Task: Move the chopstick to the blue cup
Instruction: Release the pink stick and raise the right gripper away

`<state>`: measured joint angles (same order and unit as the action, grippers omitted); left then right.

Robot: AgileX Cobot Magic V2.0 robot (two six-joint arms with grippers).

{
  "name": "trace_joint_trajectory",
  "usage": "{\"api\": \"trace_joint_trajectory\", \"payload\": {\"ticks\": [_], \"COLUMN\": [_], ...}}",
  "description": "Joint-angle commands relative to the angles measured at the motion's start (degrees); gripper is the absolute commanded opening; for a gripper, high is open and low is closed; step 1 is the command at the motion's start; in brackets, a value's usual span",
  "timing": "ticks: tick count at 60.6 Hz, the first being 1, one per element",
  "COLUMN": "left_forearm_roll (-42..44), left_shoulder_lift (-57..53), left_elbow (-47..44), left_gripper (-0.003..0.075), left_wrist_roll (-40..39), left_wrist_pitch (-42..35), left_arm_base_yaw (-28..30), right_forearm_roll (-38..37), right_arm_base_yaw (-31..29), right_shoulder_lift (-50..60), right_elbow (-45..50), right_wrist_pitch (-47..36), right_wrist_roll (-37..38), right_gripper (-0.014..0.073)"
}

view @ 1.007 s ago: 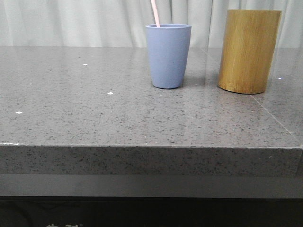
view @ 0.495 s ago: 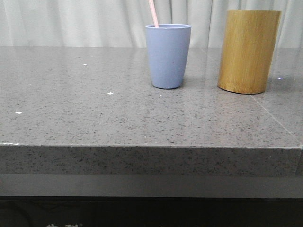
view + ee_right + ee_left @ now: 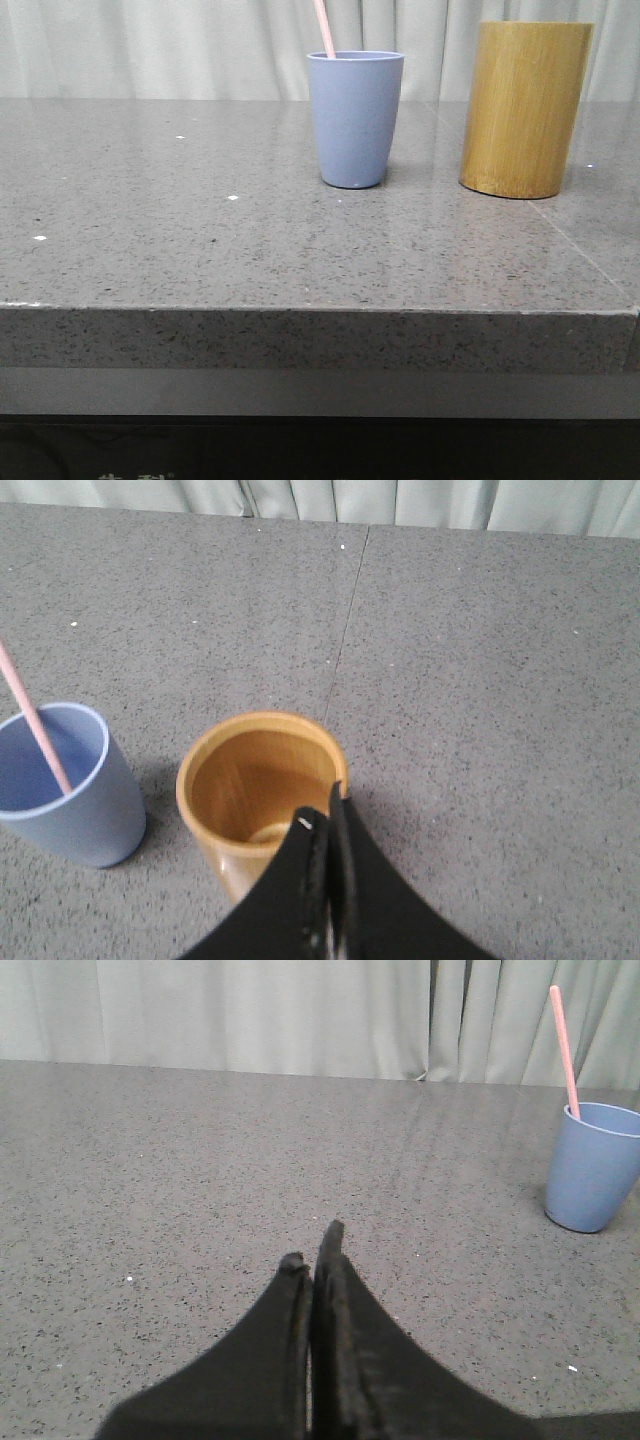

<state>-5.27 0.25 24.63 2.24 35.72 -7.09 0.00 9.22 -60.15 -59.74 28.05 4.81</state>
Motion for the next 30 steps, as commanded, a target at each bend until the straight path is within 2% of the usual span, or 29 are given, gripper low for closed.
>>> {"api": "trace_joint_trajectory", "payload": {"ticks": [1, 19, 30], "left_forearm_roll": [-0.7, -0.7, -0.7], "left_shoulder_lift": [0.8, 0.8, 0.8], "left_elbow": [1.3, 1.3, 1.3], "left_gripper": [-0.0018, -0.0018, -0.0018], "left_wrist_roll": [-0.4, -0.4, -0.4], "left_wrist_pitch": [-4.7, -4.7, -4.7], "left_arm_base_yaw": [0.2, 0.2, 0.2], "right_forearm_roll": [-0.8, 3.5, 3.7], "right_arm_base_yaw": [-0.5, -0.5, -0.5], "right_shoulder_lift": [6.1, 27.3, 40.7], "right_elbow": [4.5, 28.5, 38.4], "right_wrist_pitch": [-8.7, -18.4, -22.7], "right_wrist_roll": [-0.1, -0.1, -0.1], "right_gripper": [-0.0067, -0.0067, -0.0067]}}
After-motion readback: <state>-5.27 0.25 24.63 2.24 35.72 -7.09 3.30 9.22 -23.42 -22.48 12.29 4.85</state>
